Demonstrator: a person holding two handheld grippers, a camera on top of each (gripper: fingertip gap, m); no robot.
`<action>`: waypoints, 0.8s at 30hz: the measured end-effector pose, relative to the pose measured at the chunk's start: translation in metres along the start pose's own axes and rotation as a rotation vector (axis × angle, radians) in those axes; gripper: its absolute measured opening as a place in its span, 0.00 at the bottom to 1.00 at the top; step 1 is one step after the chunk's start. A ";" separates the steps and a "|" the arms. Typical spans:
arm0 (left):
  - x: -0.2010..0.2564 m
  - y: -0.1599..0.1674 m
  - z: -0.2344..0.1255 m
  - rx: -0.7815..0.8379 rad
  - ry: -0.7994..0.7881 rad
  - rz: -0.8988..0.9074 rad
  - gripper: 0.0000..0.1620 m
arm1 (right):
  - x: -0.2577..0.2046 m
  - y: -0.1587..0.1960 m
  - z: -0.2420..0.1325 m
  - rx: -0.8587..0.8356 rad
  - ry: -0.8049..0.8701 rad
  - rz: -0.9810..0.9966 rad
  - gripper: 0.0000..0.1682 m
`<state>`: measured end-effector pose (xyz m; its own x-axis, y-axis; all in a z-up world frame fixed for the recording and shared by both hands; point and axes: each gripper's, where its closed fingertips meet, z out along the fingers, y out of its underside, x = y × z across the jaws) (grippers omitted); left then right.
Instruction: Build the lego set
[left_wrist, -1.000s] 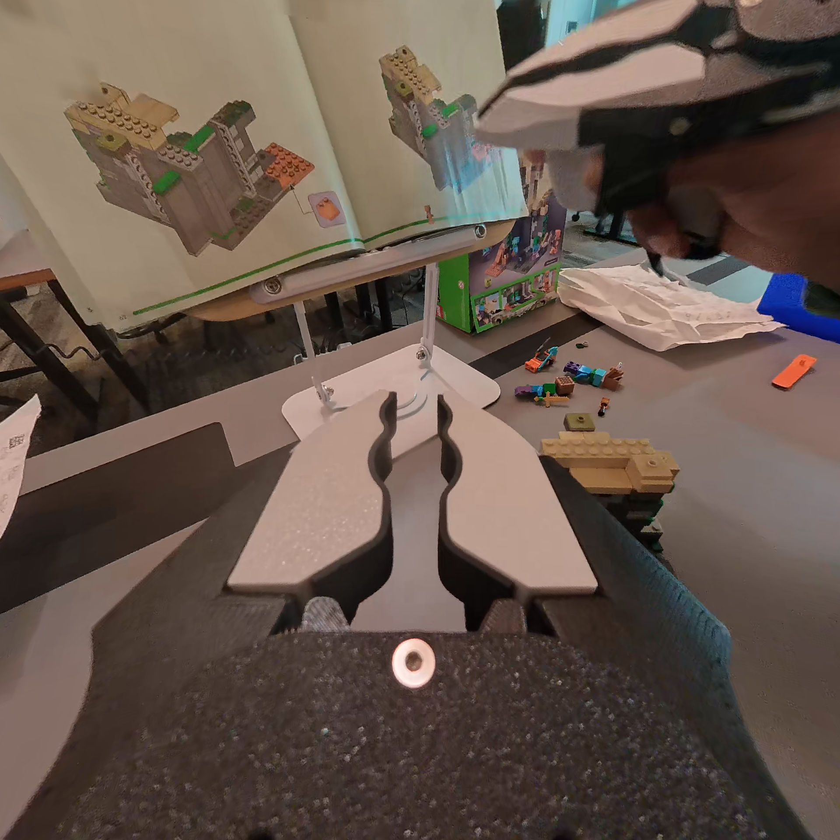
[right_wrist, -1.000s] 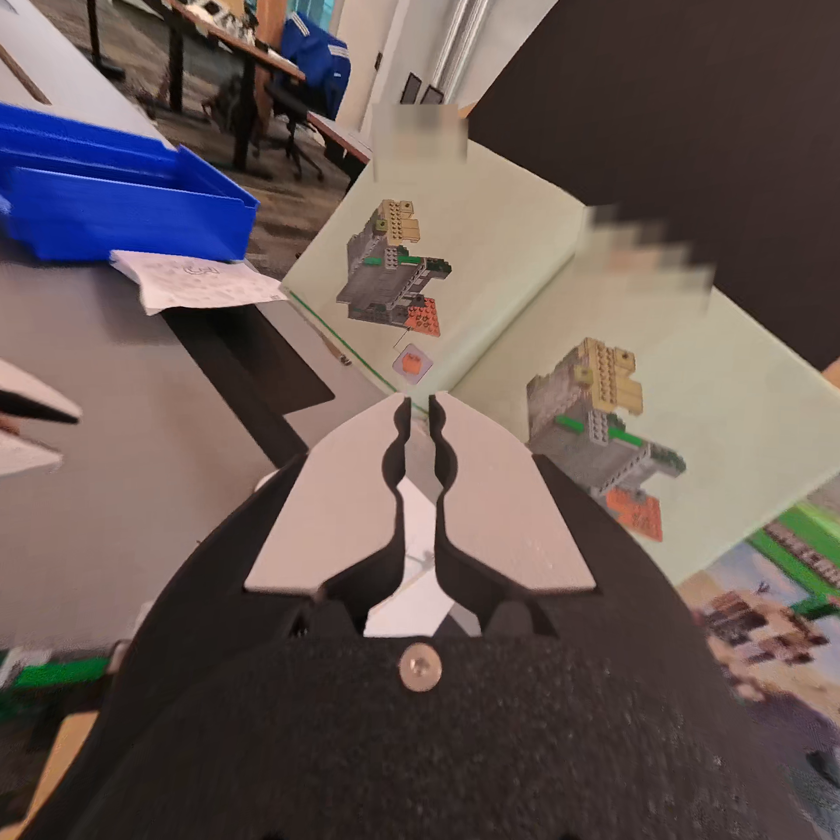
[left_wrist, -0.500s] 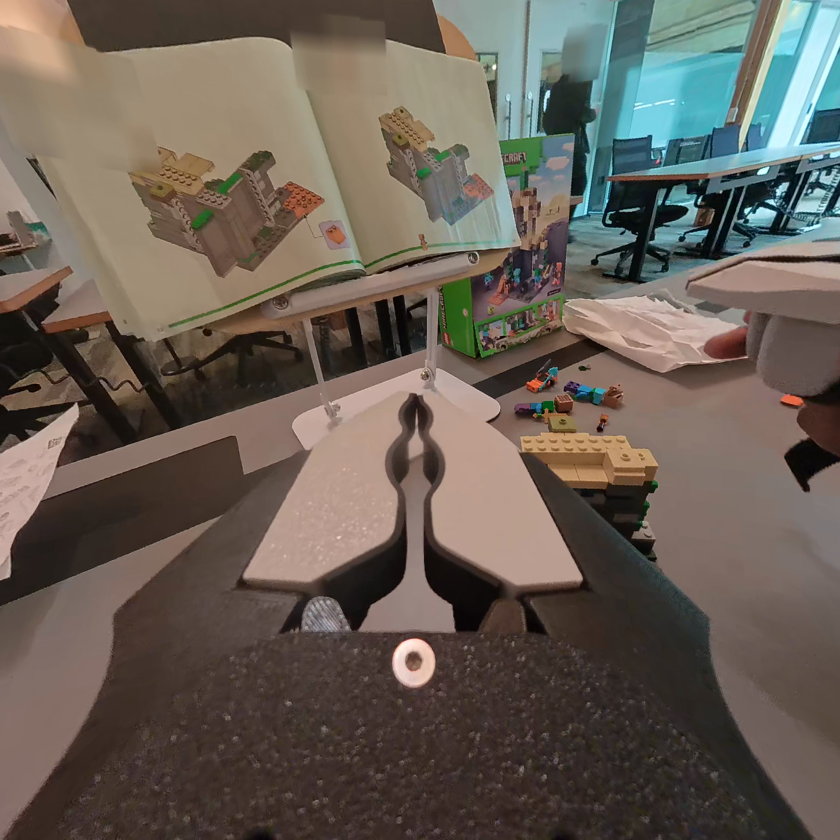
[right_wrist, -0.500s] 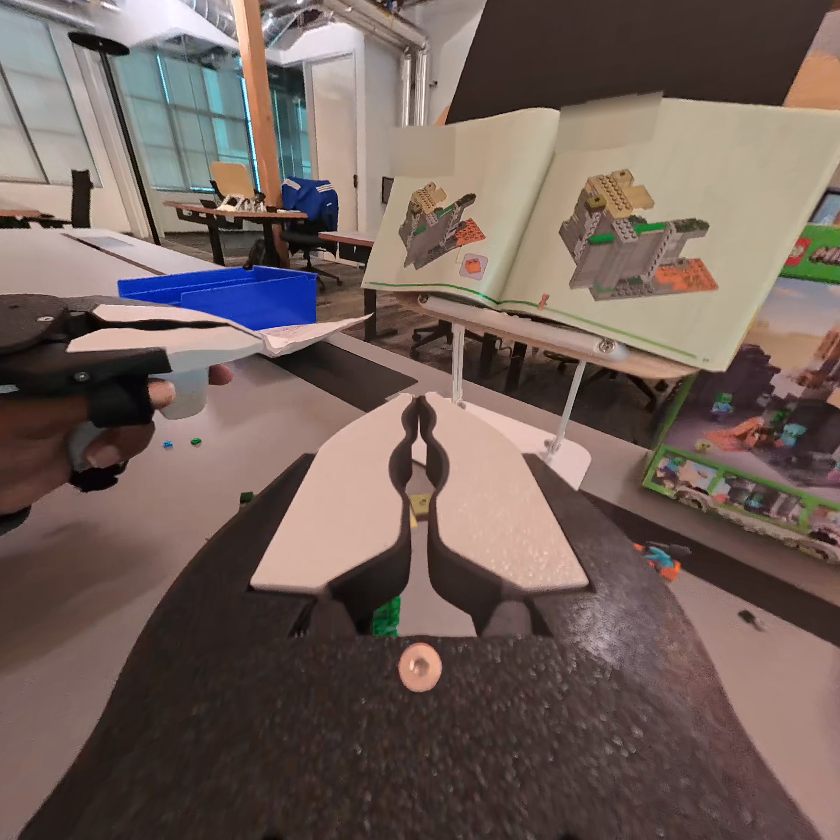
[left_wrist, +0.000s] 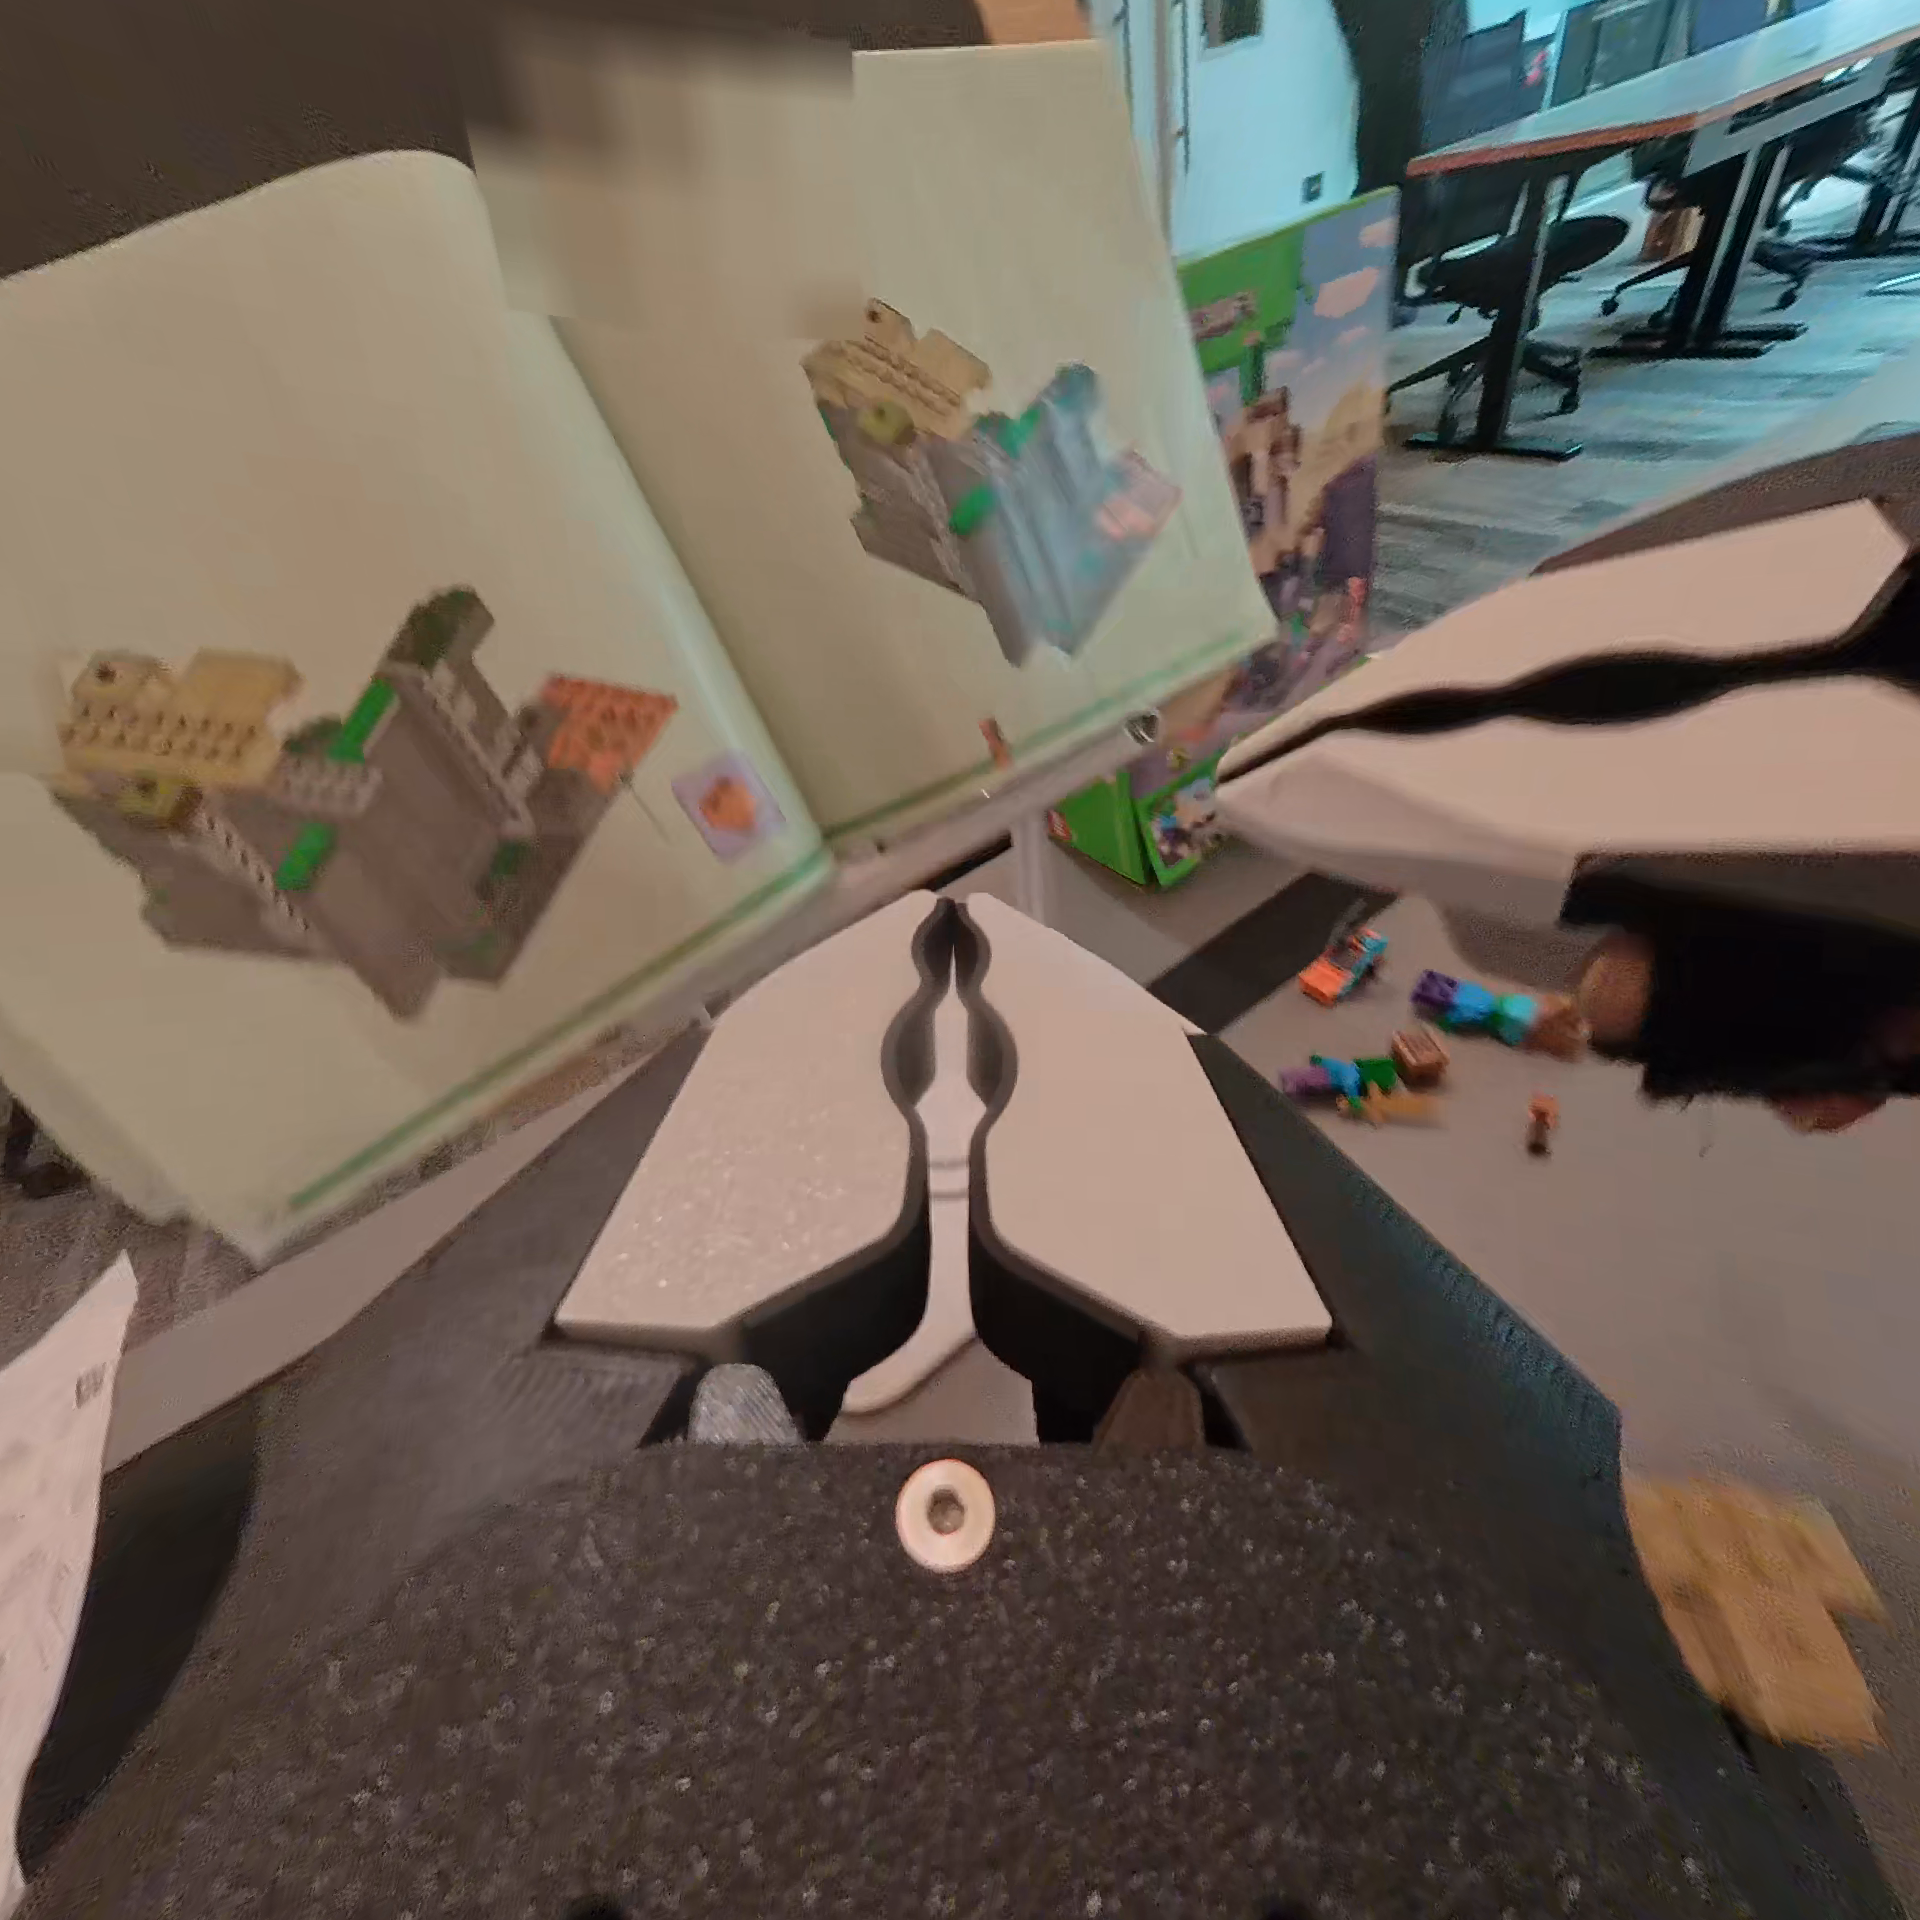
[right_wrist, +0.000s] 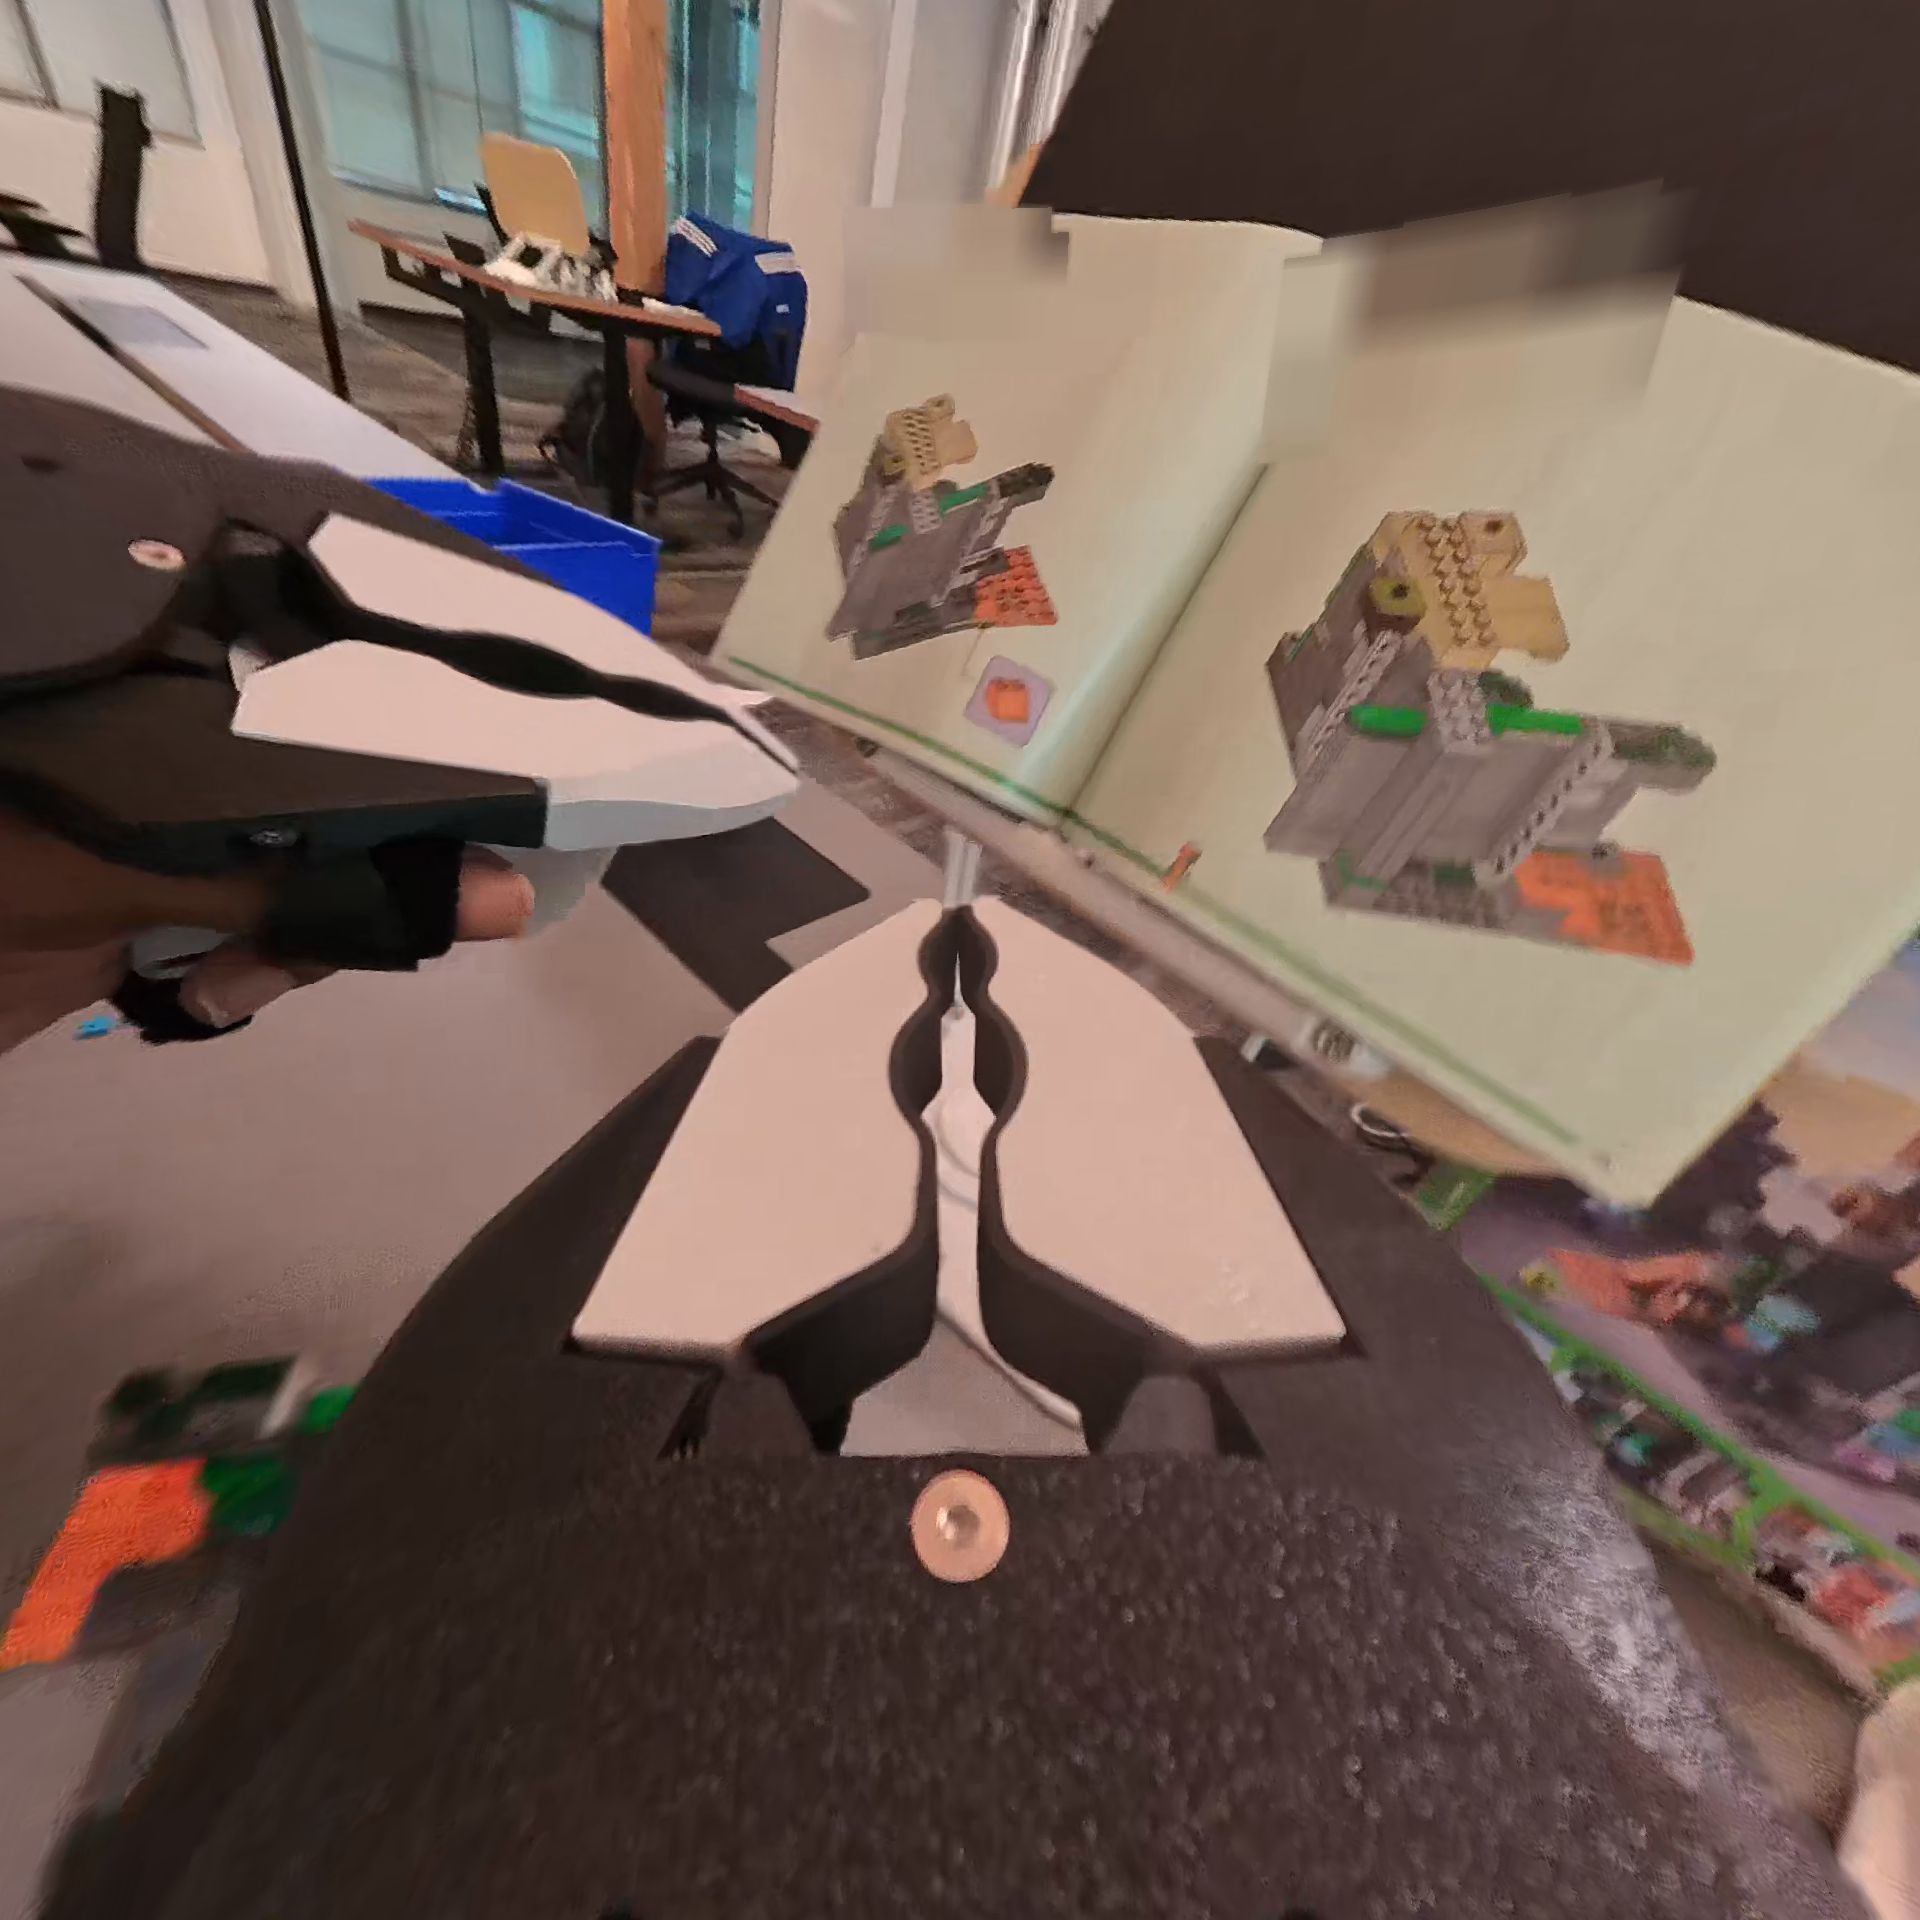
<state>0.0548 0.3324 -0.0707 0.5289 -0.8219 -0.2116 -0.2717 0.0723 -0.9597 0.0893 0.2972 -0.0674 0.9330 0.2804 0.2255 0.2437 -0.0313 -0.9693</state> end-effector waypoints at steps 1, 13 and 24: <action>-0.007 -0.007 0.014 -0.020 -0.013 -0.001 0.00 | 0.008 -0.003 0.014 -0.019 0.010 -0.015 0.00; -0.077 -0.036 0.108 -0.179 -0.123 0.075 0.00 | 0.074 -0.034 0.124 -0.192 0.121 -0.087 0.00; -0.060 0.009 0.100 -0.233 -0.088 0.155 0.00 | 0.052 0.013 0.127 -0.304 0.036 -0.167 0.00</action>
<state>0.1008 0.4385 -0.0850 0.5315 -0.7582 -0.3776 -0.5269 0.0531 -0.8483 0.1073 0.4336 -0.0807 0.8811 0.2716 0.3871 0.4563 -0.2736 -0.8467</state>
